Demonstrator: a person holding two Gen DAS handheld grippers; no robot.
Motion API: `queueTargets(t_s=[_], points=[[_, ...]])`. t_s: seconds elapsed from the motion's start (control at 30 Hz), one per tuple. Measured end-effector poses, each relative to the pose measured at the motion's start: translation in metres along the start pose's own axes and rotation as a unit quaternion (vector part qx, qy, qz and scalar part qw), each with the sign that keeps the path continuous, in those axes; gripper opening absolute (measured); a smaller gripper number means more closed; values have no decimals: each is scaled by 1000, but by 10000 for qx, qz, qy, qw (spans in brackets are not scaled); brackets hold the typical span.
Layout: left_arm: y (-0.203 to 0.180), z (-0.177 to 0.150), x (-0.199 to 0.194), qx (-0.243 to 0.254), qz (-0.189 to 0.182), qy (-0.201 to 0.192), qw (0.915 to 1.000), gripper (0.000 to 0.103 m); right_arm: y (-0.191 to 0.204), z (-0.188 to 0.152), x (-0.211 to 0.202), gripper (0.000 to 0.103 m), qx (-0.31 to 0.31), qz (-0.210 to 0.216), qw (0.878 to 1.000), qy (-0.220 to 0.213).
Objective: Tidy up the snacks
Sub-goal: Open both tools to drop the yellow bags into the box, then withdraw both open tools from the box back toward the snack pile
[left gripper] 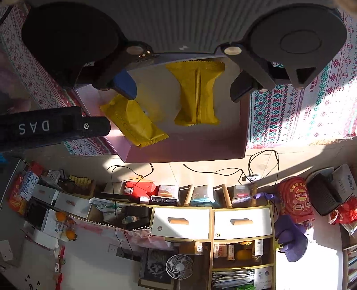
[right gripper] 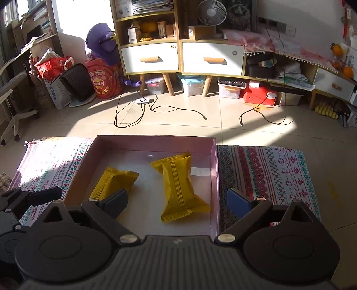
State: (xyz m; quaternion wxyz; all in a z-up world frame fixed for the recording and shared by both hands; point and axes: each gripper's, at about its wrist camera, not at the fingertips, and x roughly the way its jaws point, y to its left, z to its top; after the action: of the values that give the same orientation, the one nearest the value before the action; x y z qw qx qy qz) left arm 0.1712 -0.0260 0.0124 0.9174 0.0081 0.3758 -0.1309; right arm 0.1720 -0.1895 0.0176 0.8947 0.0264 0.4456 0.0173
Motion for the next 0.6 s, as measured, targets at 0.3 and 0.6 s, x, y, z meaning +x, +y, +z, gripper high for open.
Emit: queueTargets(t_s=[0.3,0.6], points=[[2,-12,-32,82,23,64,9999,102,3,-19,-30,101,-114,-64,9999,-18],[7,-28,-53,88,-35,173,9998,103,7,-40,-53,102,-142,21,9999,62]])
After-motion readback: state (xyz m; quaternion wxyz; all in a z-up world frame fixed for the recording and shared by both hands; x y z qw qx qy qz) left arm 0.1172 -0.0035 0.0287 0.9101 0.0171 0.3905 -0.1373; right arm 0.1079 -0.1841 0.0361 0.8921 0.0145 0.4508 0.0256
